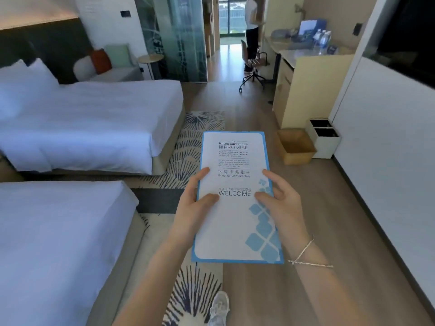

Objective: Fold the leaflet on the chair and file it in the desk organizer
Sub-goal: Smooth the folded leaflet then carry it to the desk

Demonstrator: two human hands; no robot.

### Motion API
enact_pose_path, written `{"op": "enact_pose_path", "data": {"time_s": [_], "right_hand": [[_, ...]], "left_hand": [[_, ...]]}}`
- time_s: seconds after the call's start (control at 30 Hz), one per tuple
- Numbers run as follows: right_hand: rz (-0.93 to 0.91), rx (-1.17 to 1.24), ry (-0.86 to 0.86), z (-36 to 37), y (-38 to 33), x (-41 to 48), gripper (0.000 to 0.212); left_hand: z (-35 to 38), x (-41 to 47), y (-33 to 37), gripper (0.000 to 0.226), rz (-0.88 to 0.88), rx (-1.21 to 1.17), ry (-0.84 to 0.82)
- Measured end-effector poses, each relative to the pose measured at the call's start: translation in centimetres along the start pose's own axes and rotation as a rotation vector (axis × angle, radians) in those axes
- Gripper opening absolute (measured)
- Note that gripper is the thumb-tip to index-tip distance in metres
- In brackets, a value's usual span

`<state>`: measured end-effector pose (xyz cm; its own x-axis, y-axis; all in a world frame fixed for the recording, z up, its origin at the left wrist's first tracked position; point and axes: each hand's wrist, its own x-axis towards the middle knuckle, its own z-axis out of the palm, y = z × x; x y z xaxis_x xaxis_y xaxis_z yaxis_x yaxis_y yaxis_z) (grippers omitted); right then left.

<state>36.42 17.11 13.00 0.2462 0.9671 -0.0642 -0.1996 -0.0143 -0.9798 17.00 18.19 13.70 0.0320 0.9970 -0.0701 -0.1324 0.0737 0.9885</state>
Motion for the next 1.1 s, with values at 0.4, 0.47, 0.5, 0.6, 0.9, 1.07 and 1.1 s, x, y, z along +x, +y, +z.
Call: {"op": "enact_pose_path", "data": {"time_s": [0.4, 0.47, 0.5, 0.6, 0.9, 1.07, 1.1], "right_hand": [[0.016, -0.028, -0.019, 8.3, -0.6, 29.3, 0.05], [0.035, -0.023, -0.016, 8.1, 0.0, 34.0, 0.05], [0.047, -0.021, -0.015, 7.9, 0.4, 36.4, 0.049], [0.083, -0.039, 0.006, 6.8, 2.5, 44.3, 0.049], [0.179, -0.079, -0.001, 2.7, 4.3, 69.4, 0.049], [0.232, -0.109, -0.053, 2.9, 3.3, 81.2, 0.048], [0.243, -0.118, -0.063, 3.1, 3.5, 83.5, 0.049]], "left_hand": [[-1.4, 29.7, 2.6, 0.053, -0.003, 0.048, 0.026], [-0.5, 34.5, 2.0, 0.053, -0.02, 0.037, 0.024], [0.0, 37.0, 1.5, 0.054, -0.035, 0.031, 0.017], [2.0, 44.6, -0.6, 0.053, -0.085, 0.021, 0.005], [10.9, 68.4, -3.6, 0.052, -0.2, 0.025, 0.037], [13.0, 79.5, -3.7, 0.053, -0.232, -0.028, 0.084], [13.2, 81.6, -3.9, 0.053, -0.24, -0.03, 0.098]]}}
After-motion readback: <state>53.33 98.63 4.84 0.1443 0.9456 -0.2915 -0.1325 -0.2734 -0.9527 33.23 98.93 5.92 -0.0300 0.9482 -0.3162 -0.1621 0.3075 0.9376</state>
